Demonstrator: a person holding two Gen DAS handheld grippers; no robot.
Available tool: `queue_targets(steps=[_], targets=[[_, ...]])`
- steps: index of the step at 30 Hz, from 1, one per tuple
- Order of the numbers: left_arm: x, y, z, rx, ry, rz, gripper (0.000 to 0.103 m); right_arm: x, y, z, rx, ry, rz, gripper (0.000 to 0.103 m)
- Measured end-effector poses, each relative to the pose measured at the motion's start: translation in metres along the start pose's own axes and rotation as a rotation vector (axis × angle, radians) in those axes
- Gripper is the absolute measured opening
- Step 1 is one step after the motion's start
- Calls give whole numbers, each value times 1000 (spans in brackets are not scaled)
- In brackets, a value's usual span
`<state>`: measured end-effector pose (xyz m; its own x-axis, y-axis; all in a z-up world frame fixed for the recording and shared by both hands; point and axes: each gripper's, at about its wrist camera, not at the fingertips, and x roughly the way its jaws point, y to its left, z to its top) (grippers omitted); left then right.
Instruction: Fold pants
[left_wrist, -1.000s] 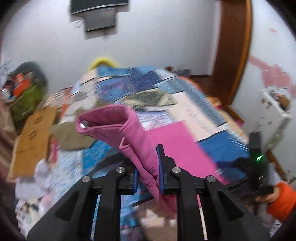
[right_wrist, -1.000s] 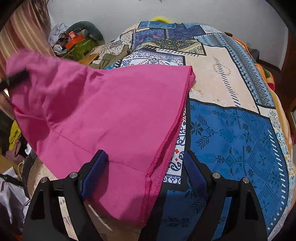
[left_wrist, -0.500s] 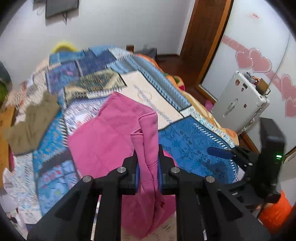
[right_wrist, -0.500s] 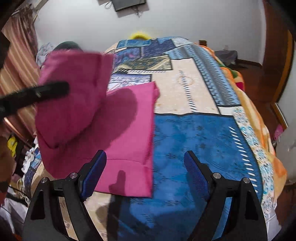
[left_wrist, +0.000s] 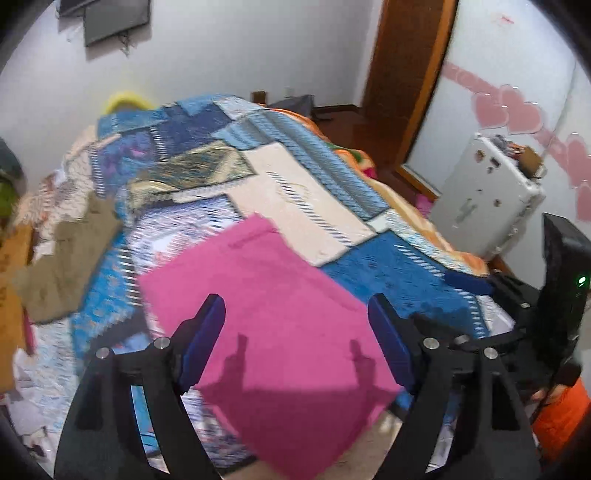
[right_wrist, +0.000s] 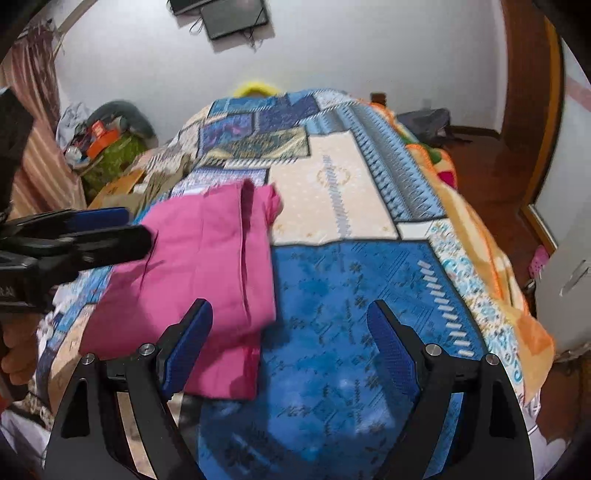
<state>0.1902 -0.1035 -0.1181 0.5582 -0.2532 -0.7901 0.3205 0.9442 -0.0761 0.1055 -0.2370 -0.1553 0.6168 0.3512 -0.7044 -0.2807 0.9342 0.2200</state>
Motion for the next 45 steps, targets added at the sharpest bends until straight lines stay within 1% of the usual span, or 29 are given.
queue_targets(steps=[3, 5, 7, 8, 11, 13, 16, 19, 20, 22, 25, 26, 28, 30, 32, 36, 41, 44, 45], targets=[[2, 32, 12, -32, -2, 84, 80, 1, -8, 7, 51, -7, 21, 83], [6, 55, 18, -63, 1, 113, 80, 3, -11, 11, 74, -5, 43, 83], [18, 79, 24, -87, 25, 132, 80, 6, -9, 14, 73, -4, 47, 83], [26, 89, 26, -85, 50, 137, 80, 8, -7, 14, 68, -2, 47, 83], [51, 114, 28, -74, 126, 186, 80, 17, -2, 10, 51, 6, 38, 83], [66, 127, 27, -71, 166, 194, 80, 26, -2, 4, 50, 27, 41, 83], [87, 135, 27, -81, 222, 171, 80, 42, -5, -7, 62, 76, 44, 83], [100, 132, 29, -66, 233, 148, 81, 52, -9, -17, 74, 95, 37, 83], [105, 130, 29, -52, 236, 156, 84, 52, -11, -18, 83, 92, 43, 83], [116, 127, 30, -23, 245, 206, 89, 51, -14, -19, 89, 89, 50, 83], [129, 131, 23, -12, 263, 284, 90, 49, -14, -16, 77, 88, 33, 83], [132, 135, 18, -15, 267, 297, 93, 48, -14, -15, 76, 87, 26, 83], [128, 142, 12, -43, 246, 298, 93, 44, -15, -10, 76, 80, 16, 83], [121, 149, 5, -62, 243, 335, 93, 40, -17, -6, 79, 66, 8, 83], [112, 157, -3, -90, 242, 350, 93, 34, -20, -2, 83, 44, -8, 83], [84, 169, -28, -144, 237, 375, 93, 24, -22, 4, 90, 16, 0, 83], [44, 171, -63, -197, 214, 399, 93, 19, -8, 6, 58, 8, 18, 83], [27, 164, -84, -165, 205, 420, 93, 21, 5, 5, 26, 23, 44, 83], [20, 159, -93, -146, 199, 438, 93, 21, 9, 4, 15, 28, 54, 83]])
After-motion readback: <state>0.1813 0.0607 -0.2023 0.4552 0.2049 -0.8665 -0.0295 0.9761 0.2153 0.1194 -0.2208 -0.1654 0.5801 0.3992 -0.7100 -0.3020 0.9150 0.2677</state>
